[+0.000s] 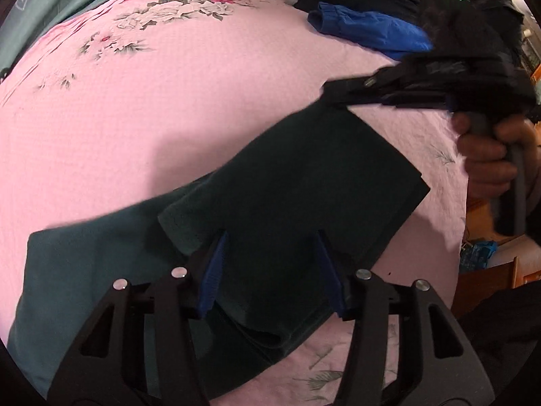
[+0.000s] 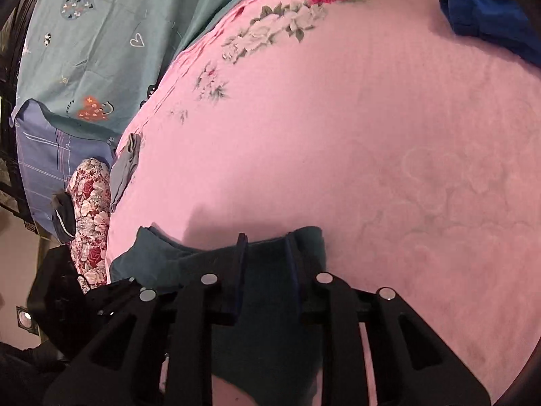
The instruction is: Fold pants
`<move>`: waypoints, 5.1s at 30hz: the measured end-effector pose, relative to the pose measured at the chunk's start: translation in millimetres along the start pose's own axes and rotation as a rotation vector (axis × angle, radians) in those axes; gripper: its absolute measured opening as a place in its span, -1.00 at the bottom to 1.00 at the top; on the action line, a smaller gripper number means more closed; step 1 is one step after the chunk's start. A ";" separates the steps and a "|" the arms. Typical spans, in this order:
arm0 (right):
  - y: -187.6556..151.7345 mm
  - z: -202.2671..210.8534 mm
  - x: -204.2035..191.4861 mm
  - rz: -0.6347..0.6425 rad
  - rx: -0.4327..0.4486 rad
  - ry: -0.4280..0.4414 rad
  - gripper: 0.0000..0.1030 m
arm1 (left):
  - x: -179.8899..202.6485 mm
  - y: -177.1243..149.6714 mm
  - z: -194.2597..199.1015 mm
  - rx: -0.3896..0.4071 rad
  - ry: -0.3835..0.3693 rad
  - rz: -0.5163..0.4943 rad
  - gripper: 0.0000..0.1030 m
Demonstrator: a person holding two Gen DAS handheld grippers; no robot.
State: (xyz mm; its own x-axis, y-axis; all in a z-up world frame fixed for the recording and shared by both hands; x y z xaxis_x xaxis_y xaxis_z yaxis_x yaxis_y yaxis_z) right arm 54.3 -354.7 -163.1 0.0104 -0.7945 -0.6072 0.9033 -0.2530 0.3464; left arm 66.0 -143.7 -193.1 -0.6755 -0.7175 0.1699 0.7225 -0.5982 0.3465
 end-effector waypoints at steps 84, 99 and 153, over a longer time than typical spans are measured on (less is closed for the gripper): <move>-181.0 -292.5 -442.3 0.959 -0.583 -0.004 -0.48 | -325.5 -342.6 214.8 0.363 0.278 1.105 0.62; -185.3 -308.2 -436.1 0.938 -0.530 -0.079 -0.67 | -325.8 -357.0 218.3 0.346 0.276 1.137 0.62; -85.5 37.3 -117.7 0.234 0.149 -0.073 -0.70 | -23.7 62.6 58.2 0.075 -0.650 0.543 -0.21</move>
State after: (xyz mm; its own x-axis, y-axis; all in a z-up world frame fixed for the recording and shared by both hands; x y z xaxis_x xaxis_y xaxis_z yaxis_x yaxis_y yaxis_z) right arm -40.2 -260.1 -94.6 0.1755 -0.8772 -0.4469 0.8070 -0.1318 0.5756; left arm 118.6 -143.4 -121.7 -0.2048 -0.5371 0.8183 0.9747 -0.1881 0.1205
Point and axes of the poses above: each gripper's, at about its wrist camera, not at the fingertips, and z roughly against the way its jaws point, x to its right, y to its top, the point moved 2 cm from there along -z, roughly the way its jaws point, and after that the axes turned 3 degrees about -x, right-handed, at the moved point
